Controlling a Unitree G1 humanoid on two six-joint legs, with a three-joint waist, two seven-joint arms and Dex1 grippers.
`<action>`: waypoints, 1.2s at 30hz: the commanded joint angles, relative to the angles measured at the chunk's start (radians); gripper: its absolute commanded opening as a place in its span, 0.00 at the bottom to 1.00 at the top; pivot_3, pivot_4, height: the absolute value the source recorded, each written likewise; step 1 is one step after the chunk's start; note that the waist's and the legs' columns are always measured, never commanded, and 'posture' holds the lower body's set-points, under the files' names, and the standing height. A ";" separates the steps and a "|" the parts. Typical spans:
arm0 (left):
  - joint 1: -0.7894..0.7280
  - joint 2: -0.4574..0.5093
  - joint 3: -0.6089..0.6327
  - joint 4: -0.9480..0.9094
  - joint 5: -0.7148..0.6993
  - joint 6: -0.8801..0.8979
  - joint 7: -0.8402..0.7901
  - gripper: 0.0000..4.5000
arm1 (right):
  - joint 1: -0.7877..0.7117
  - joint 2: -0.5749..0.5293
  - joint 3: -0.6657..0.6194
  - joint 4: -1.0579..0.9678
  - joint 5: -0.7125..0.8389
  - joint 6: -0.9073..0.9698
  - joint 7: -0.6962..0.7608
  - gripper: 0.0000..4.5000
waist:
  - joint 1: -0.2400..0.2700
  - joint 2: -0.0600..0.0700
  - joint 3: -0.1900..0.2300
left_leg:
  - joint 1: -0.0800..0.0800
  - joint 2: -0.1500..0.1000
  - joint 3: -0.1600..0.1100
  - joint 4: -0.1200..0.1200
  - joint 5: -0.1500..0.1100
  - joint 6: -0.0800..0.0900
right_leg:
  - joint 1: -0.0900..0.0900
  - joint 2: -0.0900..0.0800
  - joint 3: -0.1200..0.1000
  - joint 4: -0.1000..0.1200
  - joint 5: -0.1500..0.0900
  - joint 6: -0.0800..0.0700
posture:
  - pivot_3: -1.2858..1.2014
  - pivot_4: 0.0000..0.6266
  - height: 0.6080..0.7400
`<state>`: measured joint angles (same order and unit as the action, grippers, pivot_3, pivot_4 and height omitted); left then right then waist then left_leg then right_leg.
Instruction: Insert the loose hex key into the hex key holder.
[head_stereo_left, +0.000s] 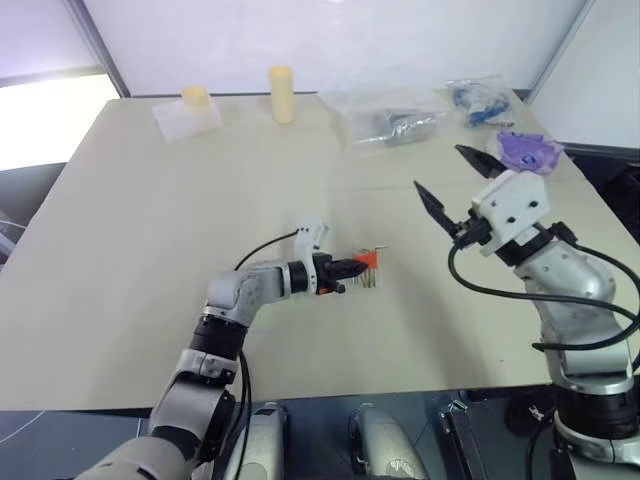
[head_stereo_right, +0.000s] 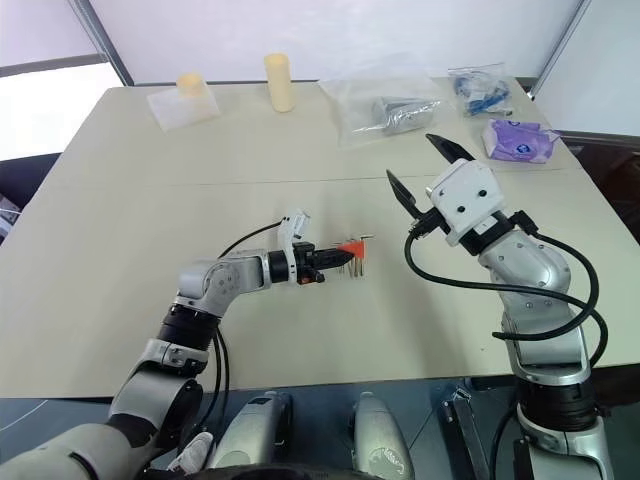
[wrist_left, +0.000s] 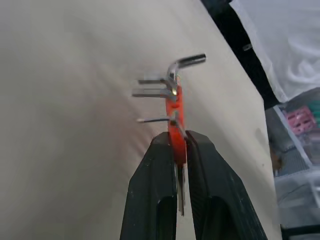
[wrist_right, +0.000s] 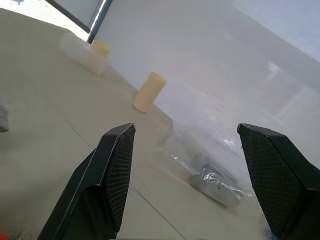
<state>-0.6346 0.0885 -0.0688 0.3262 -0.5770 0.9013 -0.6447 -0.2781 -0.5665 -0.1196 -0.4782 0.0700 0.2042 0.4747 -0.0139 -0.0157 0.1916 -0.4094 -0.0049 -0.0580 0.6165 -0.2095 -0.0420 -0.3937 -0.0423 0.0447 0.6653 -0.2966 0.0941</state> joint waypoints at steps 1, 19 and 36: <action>-0.002 0.020 0.040 0.015 0.009 0.023 0.026 0.28 | -0.002 0.008 -0.004 -0.045 -0.005 -0.020 -0.016 0.76 | -0.001 0.000 0.000 | 0.000 0.000 0.000 0.000 0.000 0.000 | 0.000 0.000 0.000 0.000 0.000 0.000 | 0.52 0.24 1.00; 0.024 0.300 0.141 -0.203 0.070 -0.176 -0.014 0.98 | -0.033 0.005 0.030 0.024 -0.008 -0.059 0.011 0.76 | 0.006 0.000 -0.001 | 0.000 0.000 0.000 -0.001 0.000 0.000 | 0.000 -0.002 0.000 0.000 0.000 0.000 | 0.52 0.24 1.00; 0.159 0.626 0.131 -0.584 0.023 -0.321 -0.376 0.98 | -0.011 -0.435 -0.044 0.118 0.308 0.136 0.604 0.76 | 0.000 0.000 0.000 | 0.000 0.001 0.000 -0.001 0.000 0.000 | 0.001 -0.003 0.000 -0.003 0.000 -0.001 | 0.52 0.24 1.00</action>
<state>-0.4741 0.6995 0.0205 -0.2114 -0.5219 0.5806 -1.0194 -0.2828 -0.9824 -0.1296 -0.3544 0.3497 0.3344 1.0432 -0.0134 -0.0159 0.1920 -0.4090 -0.0036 -0.0577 0.6155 -0.2097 -0.0418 -0.3928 -0.0455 0.0444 0.6627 -0.2970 0.0934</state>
